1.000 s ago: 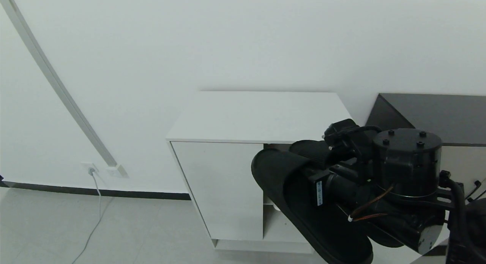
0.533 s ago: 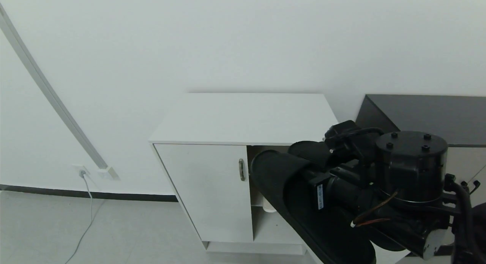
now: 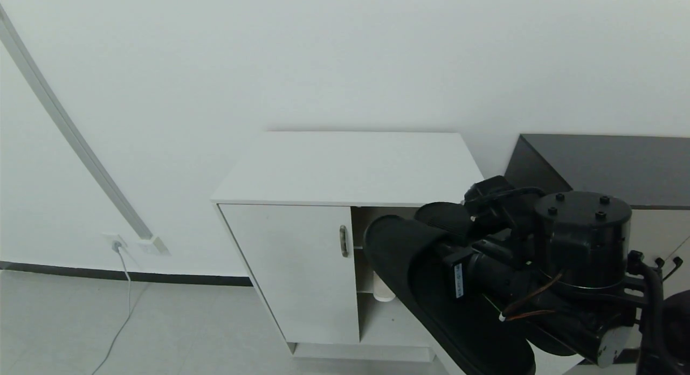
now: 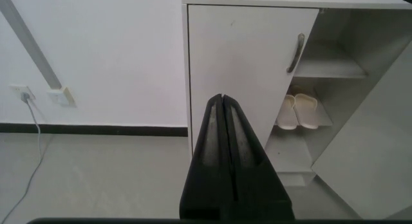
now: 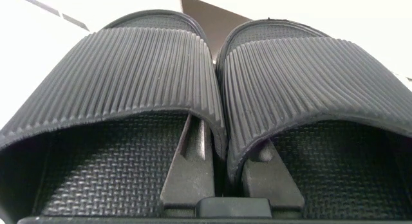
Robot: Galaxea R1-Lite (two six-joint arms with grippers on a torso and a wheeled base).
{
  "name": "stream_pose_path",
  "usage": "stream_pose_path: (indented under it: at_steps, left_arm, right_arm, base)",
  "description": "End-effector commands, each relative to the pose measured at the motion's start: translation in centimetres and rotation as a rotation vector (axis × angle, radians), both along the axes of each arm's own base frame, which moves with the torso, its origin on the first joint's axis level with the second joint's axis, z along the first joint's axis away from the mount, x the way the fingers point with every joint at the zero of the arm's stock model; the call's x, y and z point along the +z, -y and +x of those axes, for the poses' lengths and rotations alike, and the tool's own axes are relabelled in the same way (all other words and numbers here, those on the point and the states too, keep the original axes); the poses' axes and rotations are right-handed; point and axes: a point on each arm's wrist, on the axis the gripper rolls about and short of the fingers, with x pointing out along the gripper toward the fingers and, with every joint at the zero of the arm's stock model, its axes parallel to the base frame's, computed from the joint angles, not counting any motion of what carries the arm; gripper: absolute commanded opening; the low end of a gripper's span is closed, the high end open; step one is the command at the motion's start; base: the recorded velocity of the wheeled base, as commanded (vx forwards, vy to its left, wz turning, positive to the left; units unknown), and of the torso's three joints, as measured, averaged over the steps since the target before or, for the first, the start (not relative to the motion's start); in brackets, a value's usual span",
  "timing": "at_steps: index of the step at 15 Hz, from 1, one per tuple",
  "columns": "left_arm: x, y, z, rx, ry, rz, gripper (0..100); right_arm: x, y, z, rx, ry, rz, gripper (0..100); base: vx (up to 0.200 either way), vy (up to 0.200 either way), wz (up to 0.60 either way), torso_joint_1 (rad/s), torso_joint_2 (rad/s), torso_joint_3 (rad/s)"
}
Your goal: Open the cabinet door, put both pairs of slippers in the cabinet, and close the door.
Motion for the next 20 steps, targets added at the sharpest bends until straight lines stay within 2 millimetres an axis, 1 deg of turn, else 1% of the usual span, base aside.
stream_pose_path:
  at_steps: [1,11,20]
  left_arm:
    - [0.02,0.0,0.01,0.001,0.0,0.0,0]
    - [0.0,0.0,0.01,0.001,-0.002,0.0,0]
    - [0.0,0.0,0.01,0.001,-0.002,0.001,0]
  right_arm:
    - [-0.27,-0.07,0.08,0.0,-0.006,-0.008,0]
    - [-0.38,-0.12,0.11,0.006,0.008,0.009,0]
    - [-0.75,-0.19,0.11,0.009,0.0,0.001,0]
  base:
    - [0.0,0.0,0.0,0.0,0.0,0.0]
    - [0.0,0.0,0.0,-0.012,0.03,0.014]
    - [0.0,0.0,0.0,-0.216,0.52,0.301]
